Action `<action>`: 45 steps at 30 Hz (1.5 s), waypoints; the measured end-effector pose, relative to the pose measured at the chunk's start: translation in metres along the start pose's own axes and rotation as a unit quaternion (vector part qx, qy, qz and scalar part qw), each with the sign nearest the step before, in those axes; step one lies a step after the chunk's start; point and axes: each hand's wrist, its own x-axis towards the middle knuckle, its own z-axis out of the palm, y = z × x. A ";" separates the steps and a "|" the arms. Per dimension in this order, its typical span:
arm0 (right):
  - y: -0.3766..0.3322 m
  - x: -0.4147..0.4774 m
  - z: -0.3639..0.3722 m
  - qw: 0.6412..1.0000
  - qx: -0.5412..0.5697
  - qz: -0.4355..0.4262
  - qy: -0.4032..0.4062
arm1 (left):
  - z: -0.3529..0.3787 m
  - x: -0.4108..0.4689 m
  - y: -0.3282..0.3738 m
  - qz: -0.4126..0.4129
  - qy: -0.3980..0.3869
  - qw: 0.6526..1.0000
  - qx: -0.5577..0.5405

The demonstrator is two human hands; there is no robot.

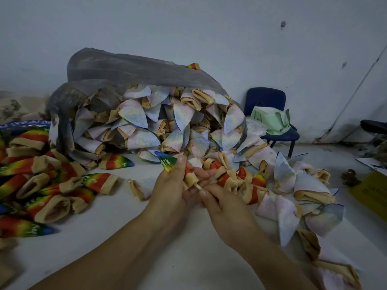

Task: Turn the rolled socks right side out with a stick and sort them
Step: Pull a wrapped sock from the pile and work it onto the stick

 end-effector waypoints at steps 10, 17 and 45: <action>0.021 0.007 -0.018 0.997 -0.065 0.011 0.027 | -0.024 0.004 0.006 -0.029 0.039 0.926 0.374; 0.028 0.009 -0.023 0.993 -0.097 0.037 0.061 | -0.036 0.025 0.055 0.076 0.094 0.993 -0.015; -0.003 0.002 0.008 0.988 0.142 -0.061 -0.019 | -0.003 -0.017 0.018 -0.211 0.108 0.968 0.084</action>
